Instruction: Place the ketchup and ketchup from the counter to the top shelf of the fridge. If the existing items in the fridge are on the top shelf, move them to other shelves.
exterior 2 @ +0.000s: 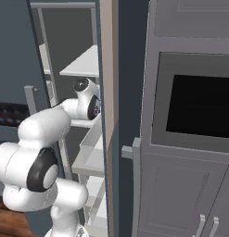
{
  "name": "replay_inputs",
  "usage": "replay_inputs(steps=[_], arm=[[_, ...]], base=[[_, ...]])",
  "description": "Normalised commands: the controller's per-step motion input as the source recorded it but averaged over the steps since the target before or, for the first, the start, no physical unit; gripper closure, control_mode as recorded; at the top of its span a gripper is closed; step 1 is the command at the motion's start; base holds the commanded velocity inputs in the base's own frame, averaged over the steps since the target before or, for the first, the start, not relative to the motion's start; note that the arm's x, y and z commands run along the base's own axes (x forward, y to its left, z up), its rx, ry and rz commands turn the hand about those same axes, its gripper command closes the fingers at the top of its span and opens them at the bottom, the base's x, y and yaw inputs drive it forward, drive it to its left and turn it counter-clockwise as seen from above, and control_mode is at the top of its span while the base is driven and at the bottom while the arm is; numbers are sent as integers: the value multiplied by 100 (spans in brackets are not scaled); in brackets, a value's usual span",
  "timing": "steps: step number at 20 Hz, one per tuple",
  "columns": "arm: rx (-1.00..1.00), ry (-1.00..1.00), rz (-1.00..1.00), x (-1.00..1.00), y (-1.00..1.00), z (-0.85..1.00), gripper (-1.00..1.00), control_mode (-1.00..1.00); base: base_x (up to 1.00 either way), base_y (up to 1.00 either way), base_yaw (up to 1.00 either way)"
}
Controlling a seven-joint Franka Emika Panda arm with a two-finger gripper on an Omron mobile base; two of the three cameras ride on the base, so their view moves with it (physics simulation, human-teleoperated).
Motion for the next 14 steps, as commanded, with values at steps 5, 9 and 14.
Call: replay_inputs(steps=[5,9,14], arm=[[0,-15,0,-99,0,61,-100,-100],[0,-12,0,-100,0,64,-100,-100],[0,-12,1,-100,0,81,-100,-100]], base=[[0,0,0],[0,0,0],[0,0,0]])
